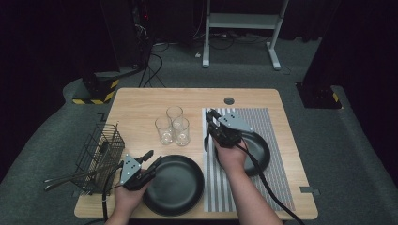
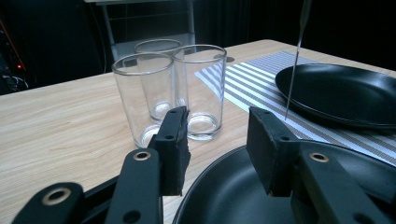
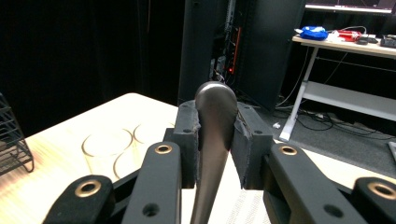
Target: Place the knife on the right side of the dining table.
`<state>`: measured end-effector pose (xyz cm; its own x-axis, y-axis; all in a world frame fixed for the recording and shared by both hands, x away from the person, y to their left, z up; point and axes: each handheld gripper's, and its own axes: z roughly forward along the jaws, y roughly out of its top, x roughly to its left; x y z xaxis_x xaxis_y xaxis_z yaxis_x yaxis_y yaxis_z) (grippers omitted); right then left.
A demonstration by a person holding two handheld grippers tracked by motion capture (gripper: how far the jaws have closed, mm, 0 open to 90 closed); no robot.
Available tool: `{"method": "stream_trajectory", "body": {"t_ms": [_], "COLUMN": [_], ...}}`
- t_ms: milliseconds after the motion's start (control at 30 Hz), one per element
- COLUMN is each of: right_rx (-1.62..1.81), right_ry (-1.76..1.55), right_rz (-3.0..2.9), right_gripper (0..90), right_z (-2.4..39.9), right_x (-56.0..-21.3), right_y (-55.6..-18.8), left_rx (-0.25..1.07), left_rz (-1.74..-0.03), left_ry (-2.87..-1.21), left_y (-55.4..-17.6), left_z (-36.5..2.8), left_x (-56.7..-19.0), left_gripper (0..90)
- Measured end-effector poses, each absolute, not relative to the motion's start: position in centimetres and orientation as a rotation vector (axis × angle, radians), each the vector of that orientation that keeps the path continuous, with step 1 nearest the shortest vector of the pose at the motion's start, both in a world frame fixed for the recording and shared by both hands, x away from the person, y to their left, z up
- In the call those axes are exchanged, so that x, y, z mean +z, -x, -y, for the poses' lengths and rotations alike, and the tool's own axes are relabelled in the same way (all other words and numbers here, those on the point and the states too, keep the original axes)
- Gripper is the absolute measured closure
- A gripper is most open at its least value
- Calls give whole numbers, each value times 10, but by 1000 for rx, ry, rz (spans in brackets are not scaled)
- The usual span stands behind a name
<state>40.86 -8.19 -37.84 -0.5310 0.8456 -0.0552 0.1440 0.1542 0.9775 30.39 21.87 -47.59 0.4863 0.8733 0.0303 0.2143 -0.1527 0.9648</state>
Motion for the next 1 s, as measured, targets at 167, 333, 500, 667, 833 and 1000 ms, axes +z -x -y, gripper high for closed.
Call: {"method": "stream_trajectory", "body": {"t_ms": [167, 333, 500, 667, 833, 1000], "right_rx": [1405, 1392, 1377, 1364, 1344, 1333], "right_ry": [-942, -955, -978, -991, -994, -1008], "right_rz": [-1802, -1788, -1787, -1780, -1773, -1766], "right_gripper": [733, 733, 733, 733, 733, 733], "right_z": [79, 79, 80, 81, 80, 80], "right_x": [-378, -377, -377, -378, -378, -380], "right_y": [-419, -429, -441, -453, -463, -474], "left_rx": [772, 770, 747, 736, 737, 735], "left_rz": [-944, -946, -940, -933, -928, -926], "left_ry": [-1654, -1651, -1643, -1638, -1636, -1635], "left_y": [-304, -303, -302, -301, -301, -301], "left_z": [-219, -219, -218, -217, -218, -218], "left_x": [-476, -476, -474, -474, -473, -472], "left_gripper": [584, 585, 586, 585, 586, 585]}}
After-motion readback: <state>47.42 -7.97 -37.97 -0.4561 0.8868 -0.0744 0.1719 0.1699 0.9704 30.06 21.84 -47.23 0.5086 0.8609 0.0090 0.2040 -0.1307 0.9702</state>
